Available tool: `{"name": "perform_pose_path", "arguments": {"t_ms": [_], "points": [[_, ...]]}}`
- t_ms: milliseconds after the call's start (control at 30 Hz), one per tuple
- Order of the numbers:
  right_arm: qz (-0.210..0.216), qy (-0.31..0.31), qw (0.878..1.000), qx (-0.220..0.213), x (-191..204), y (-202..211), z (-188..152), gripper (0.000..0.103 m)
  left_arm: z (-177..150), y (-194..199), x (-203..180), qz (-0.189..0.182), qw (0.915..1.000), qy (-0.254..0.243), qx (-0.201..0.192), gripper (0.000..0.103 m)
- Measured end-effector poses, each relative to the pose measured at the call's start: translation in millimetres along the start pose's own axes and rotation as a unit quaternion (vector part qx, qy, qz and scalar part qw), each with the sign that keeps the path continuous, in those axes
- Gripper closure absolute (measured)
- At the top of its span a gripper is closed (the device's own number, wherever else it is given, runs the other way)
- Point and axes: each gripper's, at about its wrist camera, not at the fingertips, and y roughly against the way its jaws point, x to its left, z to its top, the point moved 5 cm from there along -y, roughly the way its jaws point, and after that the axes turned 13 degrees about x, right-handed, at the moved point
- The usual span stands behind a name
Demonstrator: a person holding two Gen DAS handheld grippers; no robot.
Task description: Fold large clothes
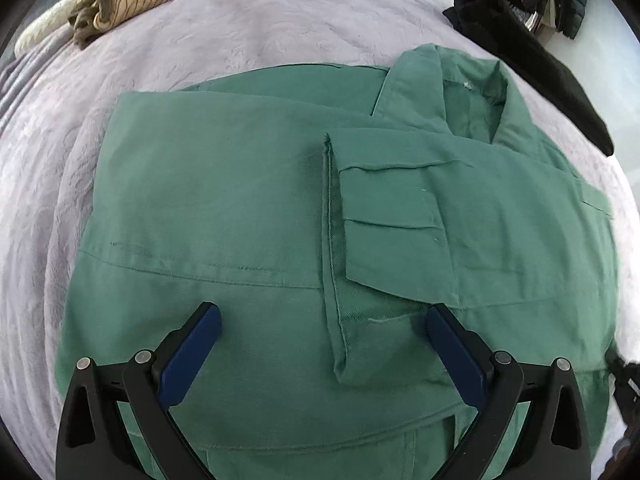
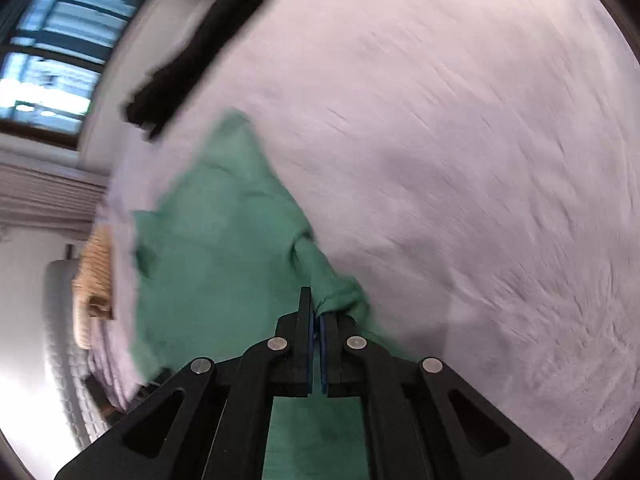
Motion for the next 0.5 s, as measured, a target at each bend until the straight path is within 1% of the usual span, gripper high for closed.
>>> {"name": "perform_pose_path", "arguments": {"t_ms": [67,133,167,200,233,267,333,367,400,433,467,500], "points": [[0.018,-0.011,1.000,0.010,-5,-4,-4,0.103,2,-1,-3,0.009,1.0000,0.000,0.000,0.000],[0.022,0.000,0.999,0.032,-3,-3,-12,0.098,3,1,-4,0.007,1.0000,0.001,0.001,0.000],[0.017,0.011,0.999,0.049,2,0,-16,0.097,3,2,-3,0.007,1.0000,0.002,0.001,0.000],[0.019,0.028,0.998,0.053,5,8,-19,0.094,5,3,-4,0.008,1.0000,0.003,0.000,0.000],[0.020,0.062,0.997,0.048,17,19,-21,0.092,6,7,-3,0.010,0.9999,0.003,-0.004,0.000],[0.011,0.090,0.995,0.038,26,27,-18,0.091,4,13,1,0.012,0.9999,0.002,-0.008,0.000],[-0.009,0.135,0.991,0.011,45,39,-8,0.062,8,20,-1,0.016,0.9997,-0.003,-0.020,0.000],[-0.018,0.153,0.988,-0.011,57,43,7,0.036,10,23,-2,0.017,0.9995,-0.006,-0.024,0.000],[-0.020,0.160,0.987,-0.021,60,46,18,0.034,12,25,-5,0.019,0.9994,-0.009,-0.028,0.000],[-0.017,0.168,0.985,-0.022,67,41,33,0.034,13,25,-8,0.022,0.9993,-0.012,-0.029,0.000],[-0.020,0.171,0.985,-0.019,70,35,49,0.037,15,24,-11,0.023,0.9992,-0.013,-0.030,0.000],[-0.032,0.169,0.985,-0.017,76,22,67,0.040,15,23,-13,0.024,0.9992,-0.013,-0.030,0.000]]}}
